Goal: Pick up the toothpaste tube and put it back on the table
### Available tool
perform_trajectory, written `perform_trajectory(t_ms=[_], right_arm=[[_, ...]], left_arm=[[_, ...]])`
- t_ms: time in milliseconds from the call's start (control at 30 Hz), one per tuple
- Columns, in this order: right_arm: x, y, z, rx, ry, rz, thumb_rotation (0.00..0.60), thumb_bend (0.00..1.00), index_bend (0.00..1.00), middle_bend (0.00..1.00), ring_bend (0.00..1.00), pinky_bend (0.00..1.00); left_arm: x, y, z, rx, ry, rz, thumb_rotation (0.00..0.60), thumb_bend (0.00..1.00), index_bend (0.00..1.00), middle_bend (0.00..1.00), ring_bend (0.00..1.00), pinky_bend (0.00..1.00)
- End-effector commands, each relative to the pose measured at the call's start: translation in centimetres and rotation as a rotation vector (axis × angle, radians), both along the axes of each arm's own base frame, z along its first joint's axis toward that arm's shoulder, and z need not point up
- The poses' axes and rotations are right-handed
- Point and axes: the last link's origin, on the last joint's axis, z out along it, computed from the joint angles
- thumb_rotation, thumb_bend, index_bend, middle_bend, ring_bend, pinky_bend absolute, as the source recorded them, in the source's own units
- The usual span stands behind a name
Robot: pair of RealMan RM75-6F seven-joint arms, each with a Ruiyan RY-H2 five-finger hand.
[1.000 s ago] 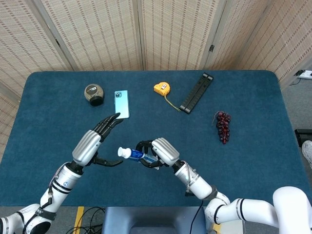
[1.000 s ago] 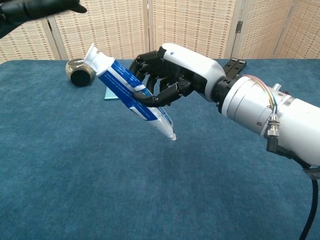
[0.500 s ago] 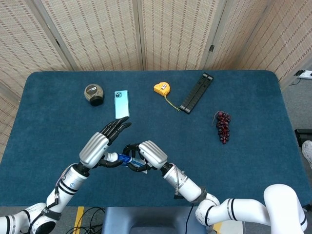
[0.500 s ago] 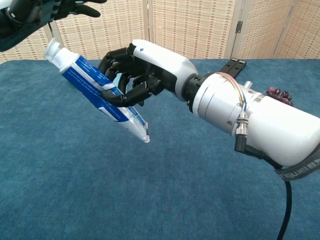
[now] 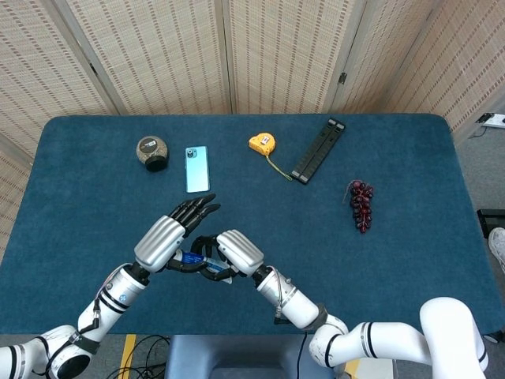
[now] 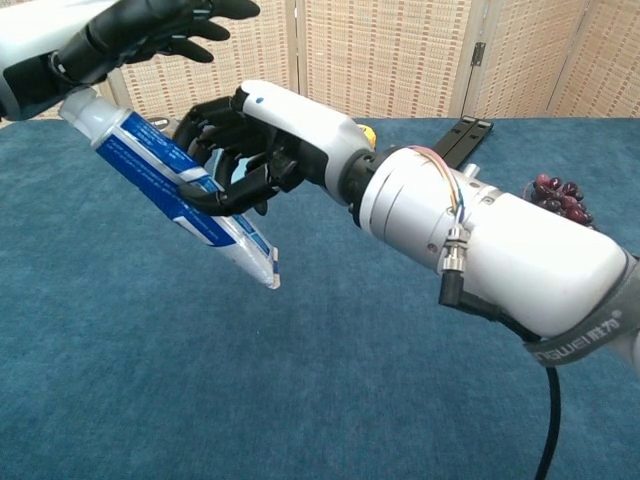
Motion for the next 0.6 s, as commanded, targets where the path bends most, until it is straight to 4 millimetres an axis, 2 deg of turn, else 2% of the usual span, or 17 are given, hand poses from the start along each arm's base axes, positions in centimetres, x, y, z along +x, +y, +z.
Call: perform_trajectory(t_ms=[33,600], right_arm=[[0.04,0.02,-0.07,0.002,0.000,-0.002,0.600,0.71,0.74,0.74,0.66,0.68],[0.15,0.02,-0.34,0.006,-0.008,-0.015,0.600,0.71,0.75,0.75,0.66,0.68]], left_arm=[[-0.01,-0.03,-0.04,-0.006,0.018,0.000,0.000,0.00,0.00,0.00,0.00,0.13],[-0.12,-0.20,-0.64,-0.025,0.097,-0.001,0.000,0.00,0.00,0.00,0.00,0.13]])
